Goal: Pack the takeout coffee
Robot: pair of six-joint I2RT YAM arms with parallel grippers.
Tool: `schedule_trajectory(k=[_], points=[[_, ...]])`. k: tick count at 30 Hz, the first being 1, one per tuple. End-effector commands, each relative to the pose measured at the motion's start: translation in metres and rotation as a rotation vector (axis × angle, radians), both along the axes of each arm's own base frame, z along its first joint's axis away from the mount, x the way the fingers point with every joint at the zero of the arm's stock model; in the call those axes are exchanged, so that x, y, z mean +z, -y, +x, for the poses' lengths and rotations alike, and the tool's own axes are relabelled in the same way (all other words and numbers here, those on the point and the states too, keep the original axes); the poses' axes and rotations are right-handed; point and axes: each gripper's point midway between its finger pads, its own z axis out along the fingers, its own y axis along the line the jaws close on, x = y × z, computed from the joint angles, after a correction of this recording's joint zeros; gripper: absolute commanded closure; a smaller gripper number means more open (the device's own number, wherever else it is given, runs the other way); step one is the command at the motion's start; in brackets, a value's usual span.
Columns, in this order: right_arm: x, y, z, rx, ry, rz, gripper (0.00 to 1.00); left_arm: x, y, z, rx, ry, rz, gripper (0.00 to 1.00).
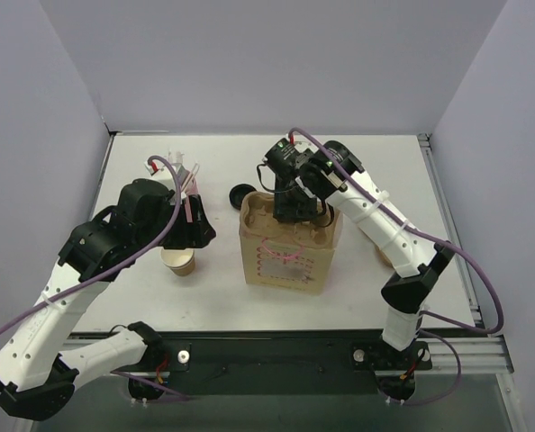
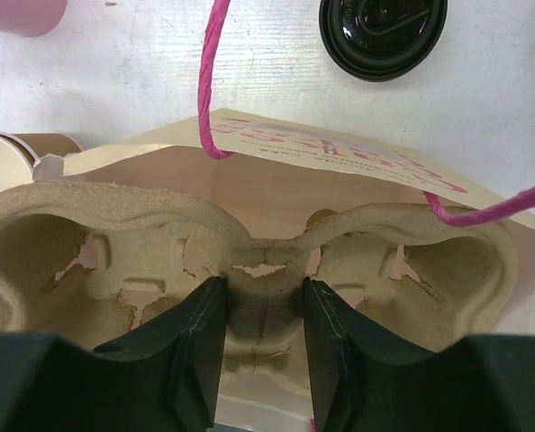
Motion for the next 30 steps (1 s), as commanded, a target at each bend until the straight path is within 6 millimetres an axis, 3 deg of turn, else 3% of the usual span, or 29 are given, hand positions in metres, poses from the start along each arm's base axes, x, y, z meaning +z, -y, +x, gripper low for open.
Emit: schedule_trajectory(k=[1, 6, 13, 17, 21, 30], points=[[-0.005, 0.03, -0.024, 0.005, -0.072, -0.149, 0.7, 0.006, -0.001, 0.003, 0.002, 0.032, -0.007, 0.24], [0.008, 0.032, -0.024, -0.006, -0.048, -0.13, 0.7, 0.005, 0.0, 0.003, -0.001, 0.027, -0.008, 0.24], [0.011, 0.053, -0.032, -0.042, -0.042, -0.177, 0.7, 0.001, 0.003, 0.001, -0.007, 0.008, -0.018, 0.24], [-0.011, 0.063, -0.042, -0.057, -0.106, -0.248, 0.7, 0.002, 0.004, 0.0, -0.013, 0.005, -0.025, 0.24], [-0.021, 0.073, -0.042, -0.071, -0.107, -0.308, 0.7, 0.002, 0.004, 0.0, -0.01, 0.005, -0.023, 0.24], [-0.031, 0.06, -0.033, -0.054, -0.111, -0.303, 0.71, 0.005, 0.003, 0.002, -0.011, 0.011, -0.015, 0.24]])
